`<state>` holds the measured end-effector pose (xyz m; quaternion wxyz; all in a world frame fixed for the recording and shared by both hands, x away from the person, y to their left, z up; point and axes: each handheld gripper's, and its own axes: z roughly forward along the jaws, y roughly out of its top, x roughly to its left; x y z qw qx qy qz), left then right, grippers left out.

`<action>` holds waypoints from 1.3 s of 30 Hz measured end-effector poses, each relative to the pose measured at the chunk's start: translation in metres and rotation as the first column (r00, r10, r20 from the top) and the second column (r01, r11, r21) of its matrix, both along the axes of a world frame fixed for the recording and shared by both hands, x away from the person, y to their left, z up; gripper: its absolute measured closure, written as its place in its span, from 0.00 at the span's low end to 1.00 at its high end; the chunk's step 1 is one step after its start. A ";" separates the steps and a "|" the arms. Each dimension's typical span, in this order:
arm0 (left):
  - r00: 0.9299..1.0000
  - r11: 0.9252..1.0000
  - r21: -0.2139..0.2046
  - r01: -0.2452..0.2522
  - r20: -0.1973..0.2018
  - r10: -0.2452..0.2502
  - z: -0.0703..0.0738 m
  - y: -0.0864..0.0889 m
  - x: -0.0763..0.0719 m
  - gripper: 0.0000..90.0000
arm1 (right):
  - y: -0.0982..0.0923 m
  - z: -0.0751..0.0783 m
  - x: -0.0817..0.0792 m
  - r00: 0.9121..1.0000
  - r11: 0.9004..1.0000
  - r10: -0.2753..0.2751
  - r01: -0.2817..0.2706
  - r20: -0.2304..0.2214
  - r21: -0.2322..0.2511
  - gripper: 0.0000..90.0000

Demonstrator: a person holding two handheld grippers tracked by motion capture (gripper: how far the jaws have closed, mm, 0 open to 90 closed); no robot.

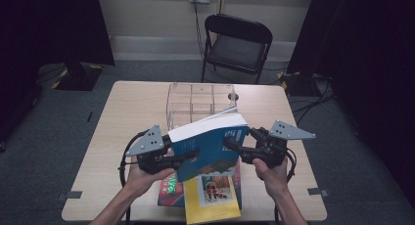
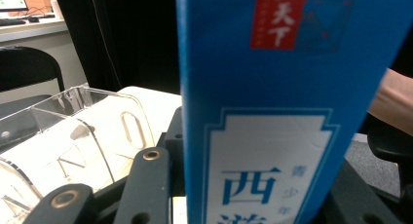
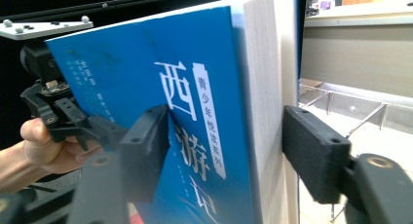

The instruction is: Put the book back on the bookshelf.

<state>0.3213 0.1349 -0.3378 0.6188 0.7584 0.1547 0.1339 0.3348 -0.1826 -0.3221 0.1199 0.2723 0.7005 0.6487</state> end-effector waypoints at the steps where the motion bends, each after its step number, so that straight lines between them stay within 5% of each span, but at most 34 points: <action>1: 1.000 1.000 -0.005 0.002 -0.002 -0.002 0.000 0.000 0.000 0.67 | -0.002 -0.001 0.002 1.000 1.000 0.015 -0.015 -0.007 0.008 0.35; 8: 1.000 1.000 -0.016 -0.015 -0.013 0.015 -0.001 -0.001 0.001 0.67 | -0.006 -0.005 0.015 0.999 0.999 0.031 -0.030 -0.021 0.044 0.25; 11: 1.000 1.000 -0.018 -0.024 -0.020 0.024 -0.001 -0.001 0.002 0.67 | -0.001 -0.007 0.023 0.995 0.995 0.090 -0.088 -0.041 0.055 0.26; 21: 0.999 0.998 -0.049 -0.049 -0.027 0.047 -0.001 -0.014 0.011 0.64 | 0.005 0.001 0.016 0.995 0.996 0.094 -0.094 -0.033 -0.001 0.42; 28: 0.997 0.997 -0.036 -0.072 -0.012 0.072 0.000 -0.016 0.009 0.67 | 0.007 0.000 0.017 0.997 0.998 0.071 -0.070 -0.025 0.003 0.37; 39: 0.995 0.995 -0.071 -0.076 -0.069 0.071 0.003 -0.004 0.012 0.68 | -0.007 -0.011 0.020 0.998 0.999 0.033 -0.031 -0.057 0.027 0.32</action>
